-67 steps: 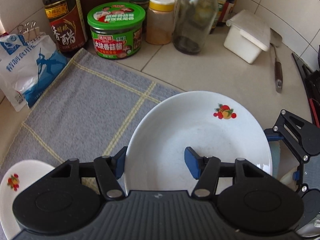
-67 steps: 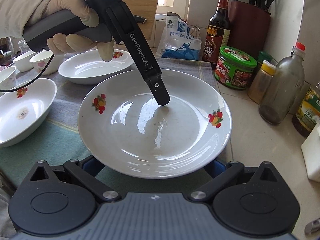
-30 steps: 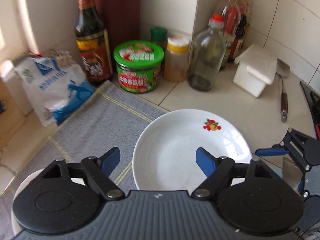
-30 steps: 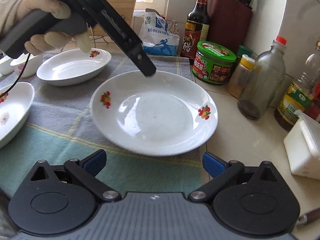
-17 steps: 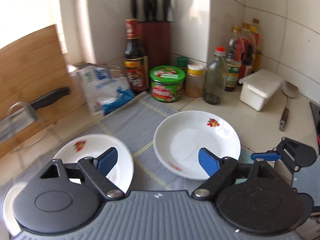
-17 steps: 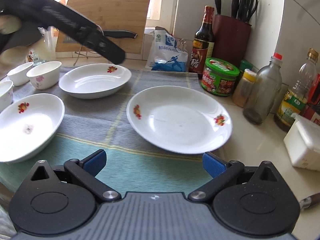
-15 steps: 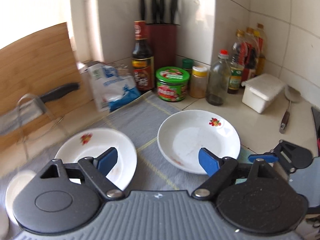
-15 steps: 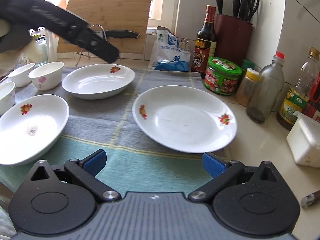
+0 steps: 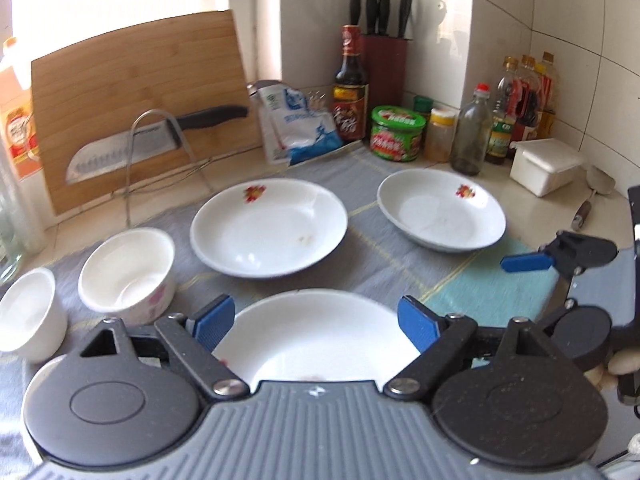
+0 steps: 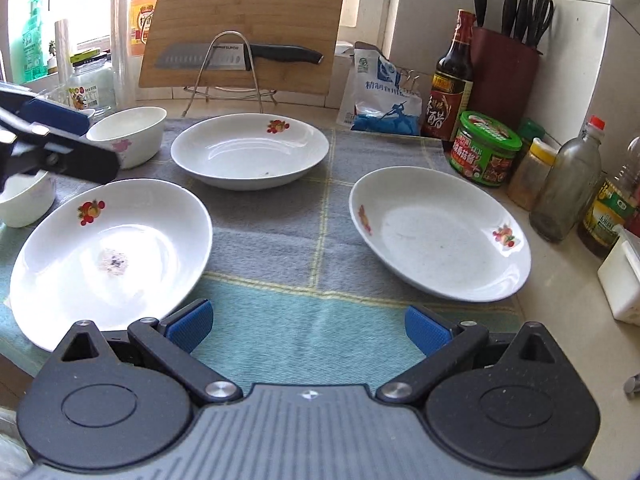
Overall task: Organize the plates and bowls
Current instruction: 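Lift the stained plate with the left tool off the towel, then carry the stained plate with the left tool toward another flowered plate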
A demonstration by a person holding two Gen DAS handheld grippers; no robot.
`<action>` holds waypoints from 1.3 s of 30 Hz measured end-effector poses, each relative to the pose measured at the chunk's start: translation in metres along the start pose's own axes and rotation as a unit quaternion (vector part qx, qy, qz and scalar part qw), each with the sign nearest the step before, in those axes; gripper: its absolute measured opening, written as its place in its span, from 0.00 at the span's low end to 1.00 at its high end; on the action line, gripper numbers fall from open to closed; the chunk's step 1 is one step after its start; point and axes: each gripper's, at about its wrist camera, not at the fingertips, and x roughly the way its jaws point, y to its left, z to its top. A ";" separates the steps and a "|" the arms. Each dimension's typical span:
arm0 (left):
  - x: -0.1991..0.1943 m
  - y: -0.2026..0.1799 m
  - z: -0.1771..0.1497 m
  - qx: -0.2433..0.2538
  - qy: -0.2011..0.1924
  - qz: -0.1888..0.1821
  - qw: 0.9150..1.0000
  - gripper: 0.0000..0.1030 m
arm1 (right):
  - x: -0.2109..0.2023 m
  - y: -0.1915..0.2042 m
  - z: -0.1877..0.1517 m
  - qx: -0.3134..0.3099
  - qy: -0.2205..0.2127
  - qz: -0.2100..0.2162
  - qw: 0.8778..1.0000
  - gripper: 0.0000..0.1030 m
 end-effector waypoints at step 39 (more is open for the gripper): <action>0.039 0.068 -0.005 -0.011 0.113 -0.054 0.992 0.85 | 0.009 0.082 -0.039 -0.105 -0.031 0.176 0.978 1.00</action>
